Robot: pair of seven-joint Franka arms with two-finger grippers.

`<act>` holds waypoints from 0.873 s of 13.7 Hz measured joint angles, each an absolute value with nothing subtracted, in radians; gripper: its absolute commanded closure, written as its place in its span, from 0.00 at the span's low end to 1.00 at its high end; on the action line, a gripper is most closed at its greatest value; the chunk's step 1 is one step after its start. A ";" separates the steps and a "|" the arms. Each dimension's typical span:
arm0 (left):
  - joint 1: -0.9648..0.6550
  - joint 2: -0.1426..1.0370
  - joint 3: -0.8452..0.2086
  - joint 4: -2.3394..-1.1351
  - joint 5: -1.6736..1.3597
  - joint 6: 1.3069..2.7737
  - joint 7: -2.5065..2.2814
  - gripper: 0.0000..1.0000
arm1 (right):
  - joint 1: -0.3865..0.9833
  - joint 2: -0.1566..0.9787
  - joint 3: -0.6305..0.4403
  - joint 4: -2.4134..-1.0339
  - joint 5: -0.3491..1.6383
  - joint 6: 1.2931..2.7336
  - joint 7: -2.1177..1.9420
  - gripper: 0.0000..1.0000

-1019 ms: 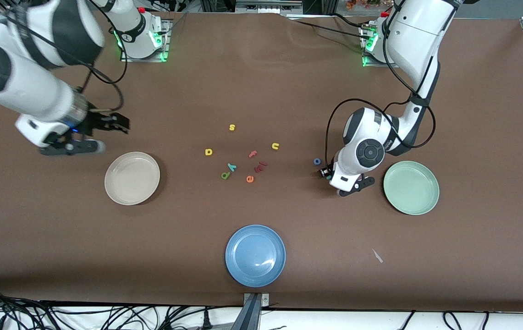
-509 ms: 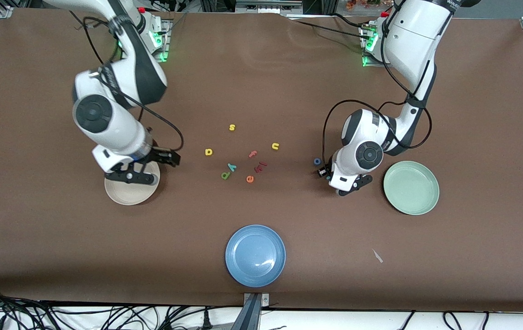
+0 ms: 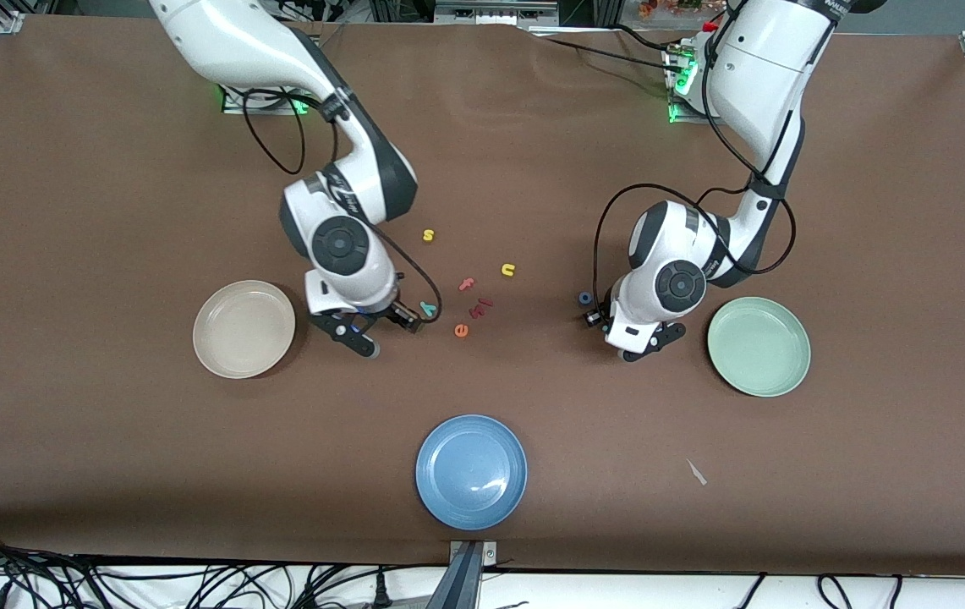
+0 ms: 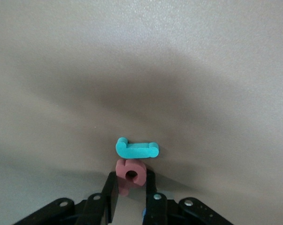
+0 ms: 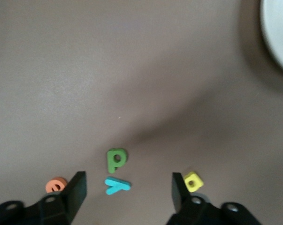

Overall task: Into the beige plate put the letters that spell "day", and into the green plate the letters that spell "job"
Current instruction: 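Grasp the pink p with the left gripper while the right gripper lowers, then drop the p on the green plate while the right gripper grasps the d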

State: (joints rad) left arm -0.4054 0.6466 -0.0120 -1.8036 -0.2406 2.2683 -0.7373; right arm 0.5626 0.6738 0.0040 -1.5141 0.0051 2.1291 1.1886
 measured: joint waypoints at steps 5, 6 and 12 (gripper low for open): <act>-0.311 0.510 0.007 -1.749 -0.237 1.962 -0.633 0.98 | 0.595 0.754 0.002 -1.479 0.005 2.212 1.307 0.27; -0.261 0.474 0.010 -1.751 -0.222 1.910 -0.584 0.98 | 0.598 0.762 0.002 -1.479 0.005 2.229 1.309 0.27; -0.030 0.513 0.012 -1.784 -0.074 1.908 -0.329 0.91 | 0.603 0.801 -0.001 -1.483 0.004 2.266 1.314 0.28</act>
State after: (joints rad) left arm -0.0297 0.5130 0.0120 -1.7837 -0.0744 1.9076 -0.3294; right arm 0.6031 0.8007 -0.0007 -1.4827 0.0043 2.2664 1.3142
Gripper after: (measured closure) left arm 0.753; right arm 0.269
